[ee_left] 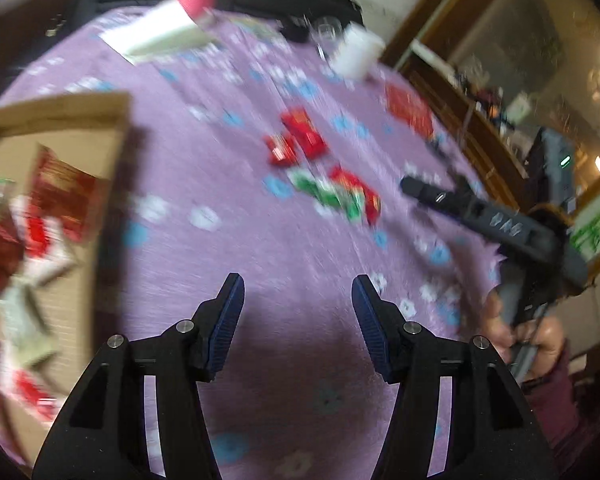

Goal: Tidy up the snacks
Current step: 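Grasp the green-wrapped candy with left tool while right grasps red character packet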

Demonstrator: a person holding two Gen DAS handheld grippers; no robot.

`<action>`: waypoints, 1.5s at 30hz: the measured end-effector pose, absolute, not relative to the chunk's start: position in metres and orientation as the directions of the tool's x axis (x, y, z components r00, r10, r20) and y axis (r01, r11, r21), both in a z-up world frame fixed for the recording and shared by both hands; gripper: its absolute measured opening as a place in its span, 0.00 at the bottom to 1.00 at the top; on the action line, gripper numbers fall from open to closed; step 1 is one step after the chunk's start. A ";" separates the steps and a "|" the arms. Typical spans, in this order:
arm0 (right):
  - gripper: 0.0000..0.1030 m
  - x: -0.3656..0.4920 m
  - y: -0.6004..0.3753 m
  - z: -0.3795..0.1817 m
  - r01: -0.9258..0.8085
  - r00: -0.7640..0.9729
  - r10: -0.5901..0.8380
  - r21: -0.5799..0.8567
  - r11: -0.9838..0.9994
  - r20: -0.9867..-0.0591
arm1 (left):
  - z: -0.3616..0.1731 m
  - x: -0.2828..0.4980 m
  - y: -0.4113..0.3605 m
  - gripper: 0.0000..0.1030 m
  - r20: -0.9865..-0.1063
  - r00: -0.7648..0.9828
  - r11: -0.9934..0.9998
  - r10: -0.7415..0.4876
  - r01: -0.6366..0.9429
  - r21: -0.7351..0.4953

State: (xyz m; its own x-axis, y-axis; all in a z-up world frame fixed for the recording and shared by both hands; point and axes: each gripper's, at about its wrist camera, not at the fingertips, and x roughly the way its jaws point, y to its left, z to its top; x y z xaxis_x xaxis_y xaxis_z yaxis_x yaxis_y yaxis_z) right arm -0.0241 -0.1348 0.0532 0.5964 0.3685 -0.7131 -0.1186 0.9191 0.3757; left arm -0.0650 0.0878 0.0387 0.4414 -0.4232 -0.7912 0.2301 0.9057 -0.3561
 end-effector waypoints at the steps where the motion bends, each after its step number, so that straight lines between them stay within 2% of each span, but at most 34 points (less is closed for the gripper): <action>1: 0.60 -0.026 -0.142 0.051 -0.108 0.598 0.362 0.376 0.921 -0.715 | 0.033 -0.064 0.079 0.55 -0.803 0.437 0.913 -0.406 0.233 -0.335; 6: 0.60 -0.022 -0.160 0.043 -0.094 0.599 0.360 0.384 0.919 -0.715 | 0.021 -0.062 0.050 0.56 -0.826 0.488 0.951 -0.282 0.255 -0.174; 9: 0.60 -0.015 -0.151 0.042 -0.123 0.593 0.357 0.357 0.926 -0.721 | 0.018 -0.064 0.048 0.67 -0.813 0.501 0.947 -0.296 0.263 -0.183; 11: 0.60 -0.009 -0.138 0.040 -0.149 0.586 0.348 0.324 0.934 -0.732 | 0.015 -0.066 0.045 0.82 -0.795 0.516 0.939 -0.320 0.286 -0.192; 12: 0.58 -0.006 -0.130 0.039 -0.164 0.579 0.339 0.302 0.939 -0.741 | 0.014 -0.066 0.041 0.84 -0.799 0.511 0.937 -0.316 0.303 -0.177; 13: 0.55 -0.003 -0.125 0.037 -0.175 0.574 0.333 0.285 0.942 -0.748 | 0.013 -0.065 0.037 0.89 -0.805 0.506 0.935 -0.311 0.314 -0.164; 14: 0.44 0.000 -0.119 0.035 -0.186 0.568 0.331 0.274 0.944 -0.753 | 0.013 -0.064 0.033 0.95 -0.810 0.498 0.932 -0.310 0.329 -0.155; 15: 0.40 0.004 -0.114 0.034 -0.195 0.559 0.335 0.272 0.942 -0.758 | 0.012 -0.064 0.031 0.99 -0.814 0.487 0.925 -0.317 0.347 -0.153; 16: 0.40 0.007 -0.111 0.032 -0.198 0.554 0.338 0.274 0.941 -0.761 | 0.011 -0.065 0.029 1.00 -0.818 0.481 0.922 -0.315 0.358 -0.145; 19: 0.40 0.013 -0.102 0.029 -0.219 0.537 0.365 0.292 0.931 -0.761 | 0.009 -0.064 0.026 1.00 -0.822 0.482 0.923 -0.302 0.364 -0.126; 22: 0.40 0.009 -0.093 0.024 -0.314 0.461 0.499 0.392 0.865 -0.734 | 0.011 -0.064 0.035 1.00 -0.804 0.478 0.914 -0.354 0.359 -0.189; 28: 0.40 -0.005 -0.073 0.025 -0.345 0.530 0.373 0.208 0.915 -0.761 | 0.014 -0.060 0.061 1.00 -0.733 0.467 0.866 -0.494 0.341 -0.367; 34: 0.40 -0.001 -0.068 0.024 -0.324 0.552 0.359 0.202 0.924 -0.753 | 0.014 -0.062 0.051 0.99 -0.758 0.472 0.885 -0.451 0.347 -0.310; 35: 0.38 -0.001 -0.068 0.024 -0.325 0.551 0.354 0.197 0.925 -0.756 | 0.015 -0.062 0.051 0.99 -0.758 0.476 0.888 -0.447 0.342 -0.309; 36: 0.24 -0.001 -0.068 0.025 -0.321 0.550 0.344 0.188 0.928 -0.761 | 0.014 -0.062 0.052 0.99 -0.757 0.478 0.889 -0.445 0.336 -0.310; 37: 0.22 -0.001 -0.069 0.025 -0.316 0.547 0.333 0.179 0.932 -0.768 | 0.014 -0.062 0.053 0.99 -0.758 0.481 0.893 -0.441 0.324 -0.313; 39: 0.22 0.001 -0.076 0.026 -0.299 0.546 0.332 0.191 0.935 -0.769 | 0.016 -0.058 0.051 0.94 -0.773 0.473 0.902 -0.423 0.304 -0.307; 40: 0.22 0.002 -0.081 0.027 -0.287 0.548 0.330 0.198 0.937 -0.768 | 0.017 -0.053 0.049 0.84 -0.778 0.468 0.903 -0.419 0.304 -0.304; 41: 0.22 0.002 -0.086 0.028 -0.276 0.557 0.324 0.198 0.940 -0.765 | 0.017 -0.045 0.047 0.79 -0.783 0.460 0.903 -0.418 0.302 -0.304; 43: 0.22 -0.001 -0.095 0.032 -0.263 0.571 0.323 0.204 0.943 -0.755 | 0.018 -0.032 0.044 0.78 -0.796 0.462 0.916 -0.390 0.284 -0.284; 45: 0.22 0.000 -0.104 0.034 -0.251 0.571 0.343 0.238 0.938 -0.746 | 0.016 -0.018 0.038 0.71 -0.804 0.466 0.924 -0.370 0.279 -0.263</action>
State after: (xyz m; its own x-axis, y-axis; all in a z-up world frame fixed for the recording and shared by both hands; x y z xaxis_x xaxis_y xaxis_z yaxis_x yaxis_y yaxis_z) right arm -0.0005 -0.1045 0.0338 0.5709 0.3427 -0.7461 -0.2514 0.9380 0.2385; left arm -0.0175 0.0378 0.0162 0.4660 -0.3698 -0.8038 0.2788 0.9236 -0.2633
